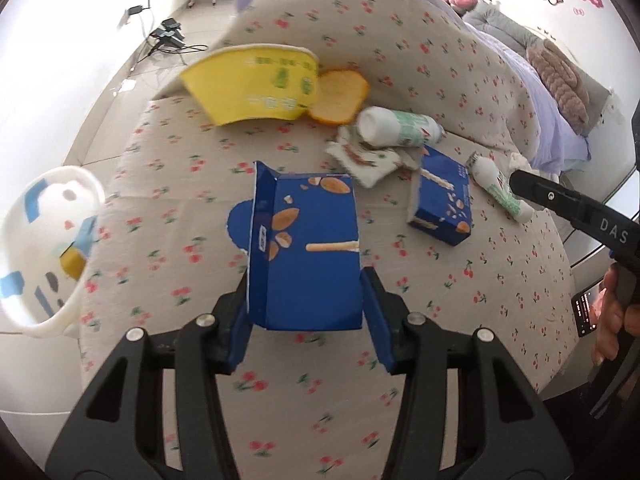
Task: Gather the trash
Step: 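Grasp the white tissue with the right gripper while the left gripper grasps the blue box, then carry the blue box and tissue over the wastebasket and open both grippers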
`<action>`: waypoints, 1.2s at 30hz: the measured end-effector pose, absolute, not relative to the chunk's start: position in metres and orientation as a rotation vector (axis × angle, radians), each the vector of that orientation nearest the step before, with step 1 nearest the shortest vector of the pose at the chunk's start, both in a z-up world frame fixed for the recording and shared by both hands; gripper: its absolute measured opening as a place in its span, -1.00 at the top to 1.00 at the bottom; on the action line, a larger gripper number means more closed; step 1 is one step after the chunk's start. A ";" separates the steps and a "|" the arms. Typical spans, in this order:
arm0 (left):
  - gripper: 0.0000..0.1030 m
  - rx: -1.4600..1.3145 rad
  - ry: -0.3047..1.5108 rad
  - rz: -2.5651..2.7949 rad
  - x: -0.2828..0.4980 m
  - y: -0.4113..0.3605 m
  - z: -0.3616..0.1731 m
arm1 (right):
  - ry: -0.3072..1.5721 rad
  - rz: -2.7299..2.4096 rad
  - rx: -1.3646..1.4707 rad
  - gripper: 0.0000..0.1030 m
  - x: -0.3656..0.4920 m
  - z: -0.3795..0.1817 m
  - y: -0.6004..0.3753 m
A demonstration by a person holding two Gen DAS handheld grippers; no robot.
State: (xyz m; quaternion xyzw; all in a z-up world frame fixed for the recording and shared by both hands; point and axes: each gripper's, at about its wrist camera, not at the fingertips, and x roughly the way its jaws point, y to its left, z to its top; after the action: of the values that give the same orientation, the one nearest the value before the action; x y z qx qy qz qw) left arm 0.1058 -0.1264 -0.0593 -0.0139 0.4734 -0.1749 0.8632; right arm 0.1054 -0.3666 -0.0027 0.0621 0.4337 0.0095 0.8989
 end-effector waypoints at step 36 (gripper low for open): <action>-0.02 -0.195 0.920 -0.103 0.130 0.061 -0.036 | 0.933 0.235 -0.018 0.54 0.157 -0.018 -0.168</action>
State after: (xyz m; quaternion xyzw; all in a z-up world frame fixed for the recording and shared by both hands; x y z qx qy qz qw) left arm 0.1295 0.0614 -0.0361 -0.0938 0.4429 -0.0498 0.8903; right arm 0.1567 -0.1684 -0.0178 -0.0088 0.4485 0.1131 0.8865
